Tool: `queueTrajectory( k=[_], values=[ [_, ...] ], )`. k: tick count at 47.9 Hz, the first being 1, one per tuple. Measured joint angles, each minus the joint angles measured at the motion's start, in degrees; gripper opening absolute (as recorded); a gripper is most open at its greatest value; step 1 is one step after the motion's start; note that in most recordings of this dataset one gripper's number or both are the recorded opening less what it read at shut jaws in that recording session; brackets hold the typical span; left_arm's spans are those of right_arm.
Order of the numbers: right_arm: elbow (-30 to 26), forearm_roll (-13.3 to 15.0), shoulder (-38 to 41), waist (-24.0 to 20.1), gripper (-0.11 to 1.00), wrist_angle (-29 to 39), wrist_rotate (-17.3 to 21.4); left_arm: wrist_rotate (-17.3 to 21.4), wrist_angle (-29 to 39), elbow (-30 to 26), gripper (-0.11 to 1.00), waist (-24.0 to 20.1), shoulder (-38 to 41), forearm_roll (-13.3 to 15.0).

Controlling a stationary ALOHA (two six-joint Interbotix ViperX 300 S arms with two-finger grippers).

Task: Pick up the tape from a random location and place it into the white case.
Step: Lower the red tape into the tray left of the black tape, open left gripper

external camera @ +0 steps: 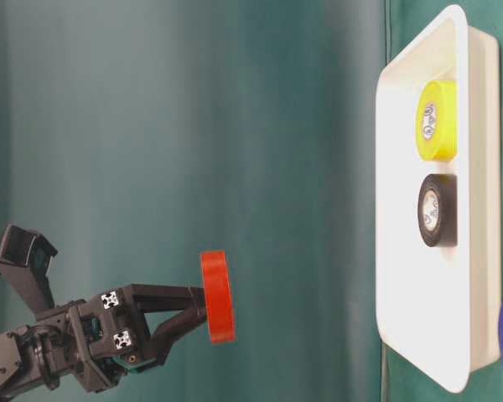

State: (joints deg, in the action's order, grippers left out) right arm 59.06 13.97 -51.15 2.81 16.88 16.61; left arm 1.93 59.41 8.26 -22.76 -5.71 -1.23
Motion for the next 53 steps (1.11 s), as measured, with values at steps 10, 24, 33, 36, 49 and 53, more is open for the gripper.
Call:
queueTrajectory(
  k=[10, 24, 33, 36, 49, 53],
  values=[
    [0.0, 0.18, 0.0, 0.0, 0.85, 0.0, 0.0, -0.09, 0.0, 0.0, 0.21, 0.0, 0.0, -0.09],
    [0.0, 0.0, 0.0, 0.0, 0.85, -0.09, 0.0, -0.09, 0.0, 0.0, 0.21, 0.0, 0.0, -0.09],
    [0.0, 0.0, 0.0, 0.0, 0.85, 0.0, 0.0, 0.0, -0.09, 0.0, 0.21, 0.0, 0.0, 0.0],
    [0.0, 0.18, 0.0, 0.0, 0.85, 0.0, 0.0, 0.0, -0.18, 0.09, 0.21, -0.09, 0.0, -0.09],
    [0.0, 0.18, 0.0, 0.0, 0.85, 0.0, 0.0, 0.0, -0.7, 0.35, 0.21, -0.09, 0.0, -0.09],
    [0.0, 0.0, 0.0, 0.0, 0.85, 0.0, 0.0, 0.0, -1.67, 1.32, 0.21, -0.09, 0.0, -0.09]
  ],
)
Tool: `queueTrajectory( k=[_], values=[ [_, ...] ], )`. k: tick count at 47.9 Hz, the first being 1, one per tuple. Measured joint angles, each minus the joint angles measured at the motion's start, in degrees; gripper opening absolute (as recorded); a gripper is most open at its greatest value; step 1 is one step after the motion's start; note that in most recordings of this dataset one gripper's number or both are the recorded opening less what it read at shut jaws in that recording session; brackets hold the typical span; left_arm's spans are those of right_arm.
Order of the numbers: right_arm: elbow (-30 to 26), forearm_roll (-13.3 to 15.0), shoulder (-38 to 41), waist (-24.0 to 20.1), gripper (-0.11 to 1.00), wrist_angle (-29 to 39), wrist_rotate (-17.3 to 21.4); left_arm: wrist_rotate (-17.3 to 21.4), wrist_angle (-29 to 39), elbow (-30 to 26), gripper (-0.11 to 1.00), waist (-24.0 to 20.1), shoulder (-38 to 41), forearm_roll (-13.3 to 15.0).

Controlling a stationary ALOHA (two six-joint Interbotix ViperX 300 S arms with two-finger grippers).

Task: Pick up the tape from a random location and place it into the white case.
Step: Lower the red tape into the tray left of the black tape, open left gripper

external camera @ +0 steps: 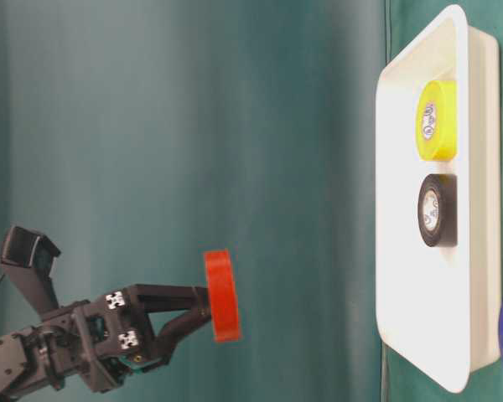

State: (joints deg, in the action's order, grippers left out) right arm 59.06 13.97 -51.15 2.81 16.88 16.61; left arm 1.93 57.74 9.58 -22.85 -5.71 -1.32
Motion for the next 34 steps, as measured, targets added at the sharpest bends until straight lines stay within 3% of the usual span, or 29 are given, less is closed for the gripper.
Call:
queueTrajectory(
  k=[17, 34],
  values=[
    [0.0, 0.18, 0.0, 0.0, 0.85, 0.0, 0.0, -0.09, -7.82, 6.77, 0.21, -0.7, 0.35, 0.0],
    [0.0, 0.18, 0.18, 0.0, 0.85, -0.09, 0.0, 0.0, -14.24, 10.46, 0.21, -1.67, 7.03, 0.0]
  ],
)
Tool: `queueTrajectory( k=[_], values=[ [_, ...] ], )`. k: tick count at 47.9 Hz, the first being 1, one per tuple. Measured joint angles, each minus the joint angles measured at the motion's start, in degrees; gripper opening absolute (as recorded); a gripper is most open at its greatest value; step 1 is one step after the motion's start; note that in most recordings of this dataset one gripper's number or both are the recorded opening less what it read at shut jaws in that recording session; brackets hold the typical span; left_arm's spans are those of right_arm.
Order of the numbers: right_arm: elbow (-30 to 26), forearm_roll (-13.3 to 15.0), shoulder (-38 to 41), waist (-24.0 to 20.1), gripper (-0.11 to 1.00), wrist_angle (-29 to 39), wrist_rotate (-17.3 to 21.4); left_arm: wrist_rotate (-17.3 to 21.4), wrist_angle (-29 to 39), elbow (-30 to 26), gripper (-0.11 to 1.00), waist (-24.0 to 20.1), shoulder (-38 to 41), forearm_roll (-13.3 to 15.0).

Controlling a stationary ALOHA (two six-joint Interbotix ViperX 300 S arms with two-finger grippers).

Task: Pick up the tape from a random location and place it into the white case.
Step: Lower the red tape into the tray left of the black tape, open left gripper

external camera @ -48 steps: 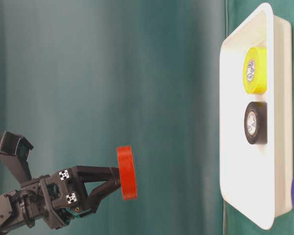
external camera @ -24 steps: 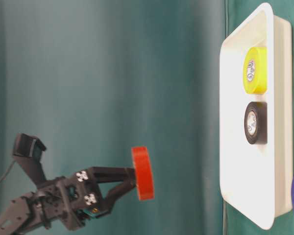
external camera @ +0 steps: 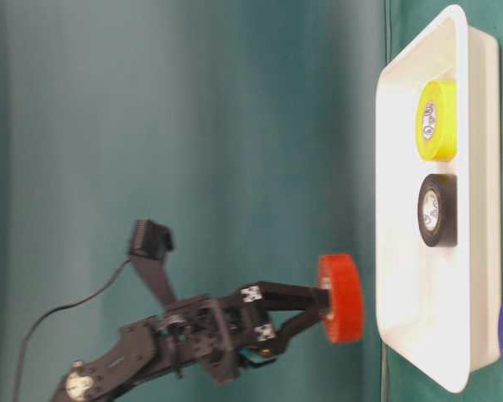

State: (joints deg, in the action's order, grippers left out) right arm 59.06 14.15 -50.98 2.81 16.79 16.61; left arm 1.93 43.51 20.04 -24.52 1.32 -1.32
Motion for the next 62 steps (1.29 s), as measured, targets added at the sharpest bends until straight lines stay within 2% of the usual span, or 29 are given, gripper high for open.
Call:
queueTrajectory(
  k=[19, 62],
  values=[
    [0.0, -0.18, 0.62, 0.0, 0.85, 0.0, 0.0, -0.09, -6.24, 4.04, 0.21, -2.46, 4.04, 0.0],
    [-0.09, 0.0, 0.88, 0.0, 0.85, 0.0, 0.0, -0.09, -8.88, 4.66, 0.21, -2.81, 5.71, 0.09]
  ],
)
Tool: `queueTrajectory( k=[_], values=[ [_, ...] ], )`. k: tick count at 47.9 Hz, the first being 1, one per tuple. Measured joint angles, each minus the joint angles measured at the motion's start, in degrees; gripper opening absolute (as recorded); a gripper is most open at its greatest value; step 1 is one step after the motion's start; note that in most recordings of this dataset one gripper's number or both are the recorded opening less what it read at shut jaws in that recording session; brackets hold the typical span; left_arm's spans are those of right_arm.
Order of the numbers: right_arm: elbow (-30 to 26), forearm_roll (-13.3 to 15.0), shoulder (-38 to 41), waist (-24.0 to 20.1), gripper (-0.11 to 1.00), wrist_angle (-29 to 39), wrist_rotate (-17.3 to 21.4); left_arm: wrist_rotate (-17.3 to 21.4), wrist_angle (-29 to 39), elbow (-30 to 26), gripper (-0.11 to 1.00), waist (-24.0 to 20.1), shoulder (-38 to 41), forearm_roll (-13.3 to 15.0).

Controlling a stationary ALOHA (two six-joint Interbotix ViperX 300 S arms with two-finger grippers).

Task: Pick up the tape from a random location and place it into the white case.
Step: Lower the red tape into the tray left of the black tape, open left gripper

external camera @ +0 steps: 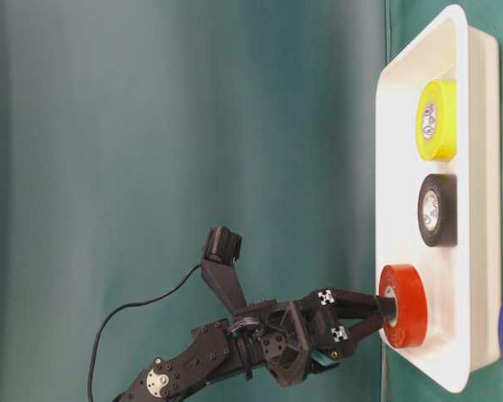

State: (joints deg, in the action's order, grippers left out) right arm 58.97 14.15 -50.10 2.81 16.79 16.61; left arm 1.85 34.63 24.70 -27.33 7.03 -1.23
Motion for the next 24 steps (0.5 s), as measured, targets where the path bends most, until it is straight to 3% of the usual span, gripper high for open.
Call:
queueTrajectory(
  k=[16, 19, 24],
  values=[
    [0.09, 0.0, 0.0, 0.0, 0.85, 0.0, 0.0, 0.0, -1.14, -0.09, 0.23, 0.18, 0.18, 0.0],
    [0.09, 0.0, -0.09, 0.0, 0.85, 0.0, 0.0, 0.09, -1.14, 0.0, 0.36, 0.18, 0.09, 0.0],
    [0.09, 0.09, 0.0, 0.0, 0.85, 0.0, 0.0, 0.0, -1.32, -0.09, 0.69, 0.18, 0.18, 0.0]
  ],
)
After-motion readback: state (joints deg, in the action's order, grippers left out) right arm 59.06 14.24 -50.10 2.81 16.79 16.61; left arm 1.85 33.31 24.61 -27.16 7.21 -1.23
